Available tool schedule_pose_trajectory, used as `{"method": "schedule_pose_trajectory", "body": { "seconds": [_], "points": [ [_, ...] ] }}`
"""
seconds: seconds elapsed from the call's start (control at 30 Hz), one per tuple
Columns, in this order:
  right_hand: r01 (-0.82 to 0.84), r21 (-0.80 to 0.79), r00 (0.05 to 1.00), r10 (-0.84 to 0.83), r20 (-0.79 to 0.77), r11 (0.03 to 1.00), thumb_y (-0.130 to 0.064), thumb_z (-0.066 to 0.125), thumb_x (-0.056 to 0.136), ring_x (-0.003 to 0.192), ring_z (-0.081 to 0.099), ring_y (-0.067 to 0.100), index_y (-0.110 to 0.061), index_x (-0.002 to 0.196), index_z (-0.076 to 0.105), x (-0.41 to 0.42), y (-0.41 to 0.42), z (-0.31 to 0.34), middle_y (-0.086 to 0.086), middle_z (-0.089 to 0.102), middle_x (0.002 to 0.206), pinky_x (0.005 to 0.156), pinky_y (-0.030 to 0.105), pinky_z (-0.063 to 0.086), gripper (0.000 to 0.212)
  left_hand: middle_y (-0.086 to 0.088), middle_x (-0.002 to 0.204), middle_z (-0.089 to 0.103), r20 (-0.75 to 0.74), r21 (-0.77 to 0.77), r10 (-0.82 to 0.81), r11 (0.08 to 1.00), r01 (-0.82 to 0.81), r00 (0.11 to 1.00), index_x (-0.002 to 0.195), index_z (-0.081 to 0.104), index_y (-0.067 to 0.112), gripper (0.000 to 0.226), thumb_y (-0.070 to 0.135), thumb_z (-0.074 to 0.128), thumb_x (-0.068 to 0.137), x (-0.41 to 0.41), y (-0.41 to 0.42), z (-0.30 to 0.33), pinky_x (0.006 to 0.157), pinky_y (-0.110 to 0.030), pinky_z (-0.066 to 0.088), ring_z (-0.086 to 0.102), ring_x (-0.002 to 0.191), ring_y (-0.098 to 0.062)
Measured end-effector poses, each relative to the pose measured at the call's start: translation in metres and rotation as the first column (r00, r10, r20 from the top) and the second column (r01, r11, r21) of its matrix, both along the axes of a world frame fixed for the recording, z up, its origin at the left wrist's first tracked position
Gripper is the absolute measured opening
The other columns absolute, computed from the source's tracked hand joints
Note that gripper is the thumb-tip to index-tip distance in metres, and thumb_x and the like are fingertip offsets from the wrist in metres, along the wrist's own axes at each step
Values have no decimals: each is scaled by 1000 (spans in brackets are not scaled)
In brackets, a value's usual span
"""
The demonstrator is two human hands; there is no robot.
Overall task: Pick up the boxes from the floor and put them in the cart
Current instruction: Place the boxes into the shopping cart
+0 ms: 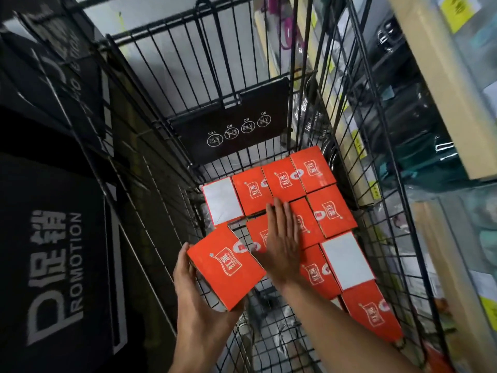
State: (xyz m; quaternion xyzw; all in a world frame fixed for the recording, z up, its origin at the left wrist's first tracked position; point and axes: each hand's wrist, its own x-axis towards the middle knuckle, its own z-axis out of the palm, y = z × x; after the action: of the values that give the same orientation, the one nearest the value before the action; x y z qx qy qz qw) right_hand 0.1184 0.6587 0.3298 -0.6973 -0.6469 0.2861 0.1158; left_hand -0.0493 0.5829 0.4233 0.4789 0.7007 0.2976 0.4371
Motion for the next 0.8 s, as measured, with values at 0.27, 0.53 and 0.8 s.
{"method": "schedule_pose_trajectory", "body": {
  "seconds": [0.27, 0.53, 0.8],
  "points": [
    [-58, -19, 997, 57, -53, 998, -87, 46, 79, 157, -9, 18, -23, 163, 6, 36, 2, 33, -1, 4, 171, 127, 46, 2, 113, 21, 150, 16, -111, -2, -108, 994, 109, 988, 155, -4, 44, 143, 13, 94, 55, 6, 32, 21, 85, -17, 55, 38, 136, -4],
    [46, 93, 991, -33, -129, 995, -28, 82, 82, 156, 5, 19, -24, 162, 16, 79, -4, 73, -2, 14, 167, 125, 47, 20, 103, 4, 158, 20, -201, -59, -287, 958, 281, 936, 156, 10, 24, 127, 5, 90, 59, 4, 66, -16, 84, -10, 50, 42, 135, -13],
    [113, 98, 981, -95, -172, 989, -24, 79, 85, 156, 4, 15, -22, 160, 22, 88, -17, 73, -1, 15, 167, 121, 23, 7, 94, -13, 155, 22, -223, -92, -291, 956, 277, 930, 156, 0, 13, 120, -5, 81, 69, 11, 61, -44, 99, -45, 54, 32, 139, -17]
  ]
}}
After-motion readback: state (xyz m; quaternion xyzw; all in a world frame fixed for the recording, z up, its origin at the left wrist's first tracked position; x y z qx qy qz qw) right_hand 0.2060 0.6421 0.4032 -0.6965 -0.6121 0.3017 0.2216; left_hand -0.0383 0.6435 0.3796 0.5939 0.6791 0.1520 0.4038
